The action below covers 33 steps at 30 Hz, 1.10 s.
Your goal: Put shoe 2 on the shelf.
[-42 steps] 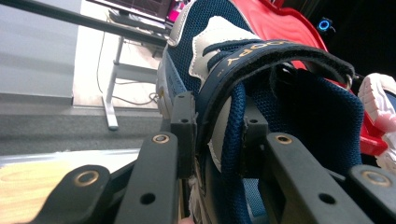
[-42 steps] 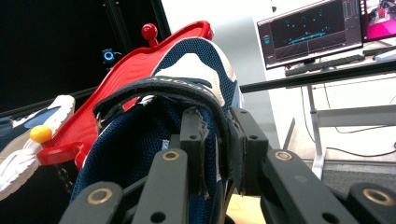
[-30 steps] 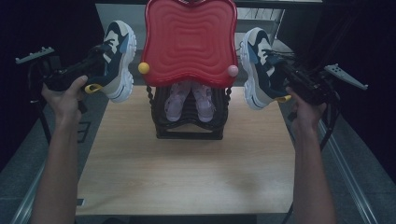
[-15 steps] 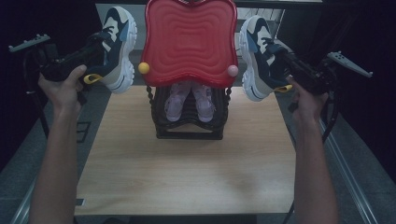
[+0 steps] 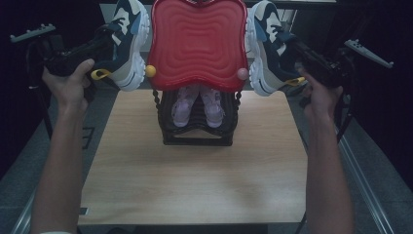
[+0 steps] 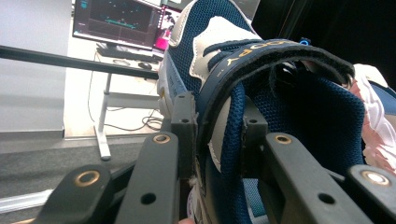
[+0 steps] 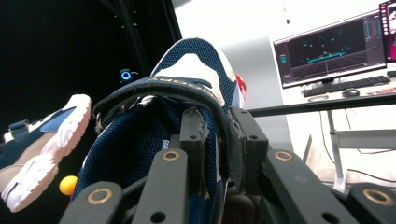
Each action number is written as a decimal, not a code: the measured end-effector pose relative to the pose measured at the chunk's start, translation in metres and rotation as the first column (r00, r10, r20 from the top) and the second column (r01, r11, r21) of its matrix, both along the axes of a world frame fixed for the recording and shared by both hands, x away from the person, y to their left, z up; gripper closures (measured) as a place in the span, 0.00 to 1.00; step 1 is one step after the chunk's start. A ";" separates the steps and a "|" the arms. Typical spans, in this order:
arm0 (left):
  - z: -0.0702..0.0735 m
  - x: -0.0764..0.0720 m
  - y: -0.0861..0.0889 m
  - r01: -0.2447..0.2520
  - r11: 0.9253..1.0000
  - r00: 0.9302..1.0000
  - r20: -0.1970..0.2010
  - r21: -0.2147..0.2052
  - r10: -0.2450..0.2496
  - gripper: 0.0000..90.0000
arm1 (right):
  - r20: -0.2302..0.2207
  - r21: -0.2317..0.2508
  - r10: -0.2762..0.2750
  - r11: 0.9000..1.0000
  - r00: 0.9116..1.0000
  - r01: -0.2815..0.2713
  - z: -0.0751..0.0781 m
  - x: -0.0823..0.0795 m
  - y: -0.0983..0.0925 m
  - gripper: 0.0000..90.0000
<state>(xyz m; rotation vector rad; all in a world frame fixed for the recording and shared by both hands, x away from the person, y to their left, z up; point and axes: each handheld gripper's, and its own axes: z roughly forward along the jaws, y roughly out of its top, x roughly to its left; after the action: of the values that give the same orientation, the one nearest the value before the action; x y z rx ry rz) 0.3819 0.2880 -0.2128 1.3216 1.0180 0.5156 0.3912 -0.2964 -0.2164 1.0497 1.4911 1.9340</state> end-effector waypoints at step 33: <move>0.027 0.031 -0.062 0.047 0.998 0.999 0.005 0.034 -0.047 0.82 | -0.022 -0.003 0.073 0.997 0.997 -0.073 0.034 0.032 0.074 0.85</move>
<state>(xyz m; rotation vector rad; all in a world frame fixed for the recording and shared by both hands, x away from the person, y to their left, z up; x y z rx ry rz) 0.4126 0.2263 -0.1858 1.3700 0.9754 0.5021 0.4229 -0.2222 -0.1819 1.0311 1.5649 1.9742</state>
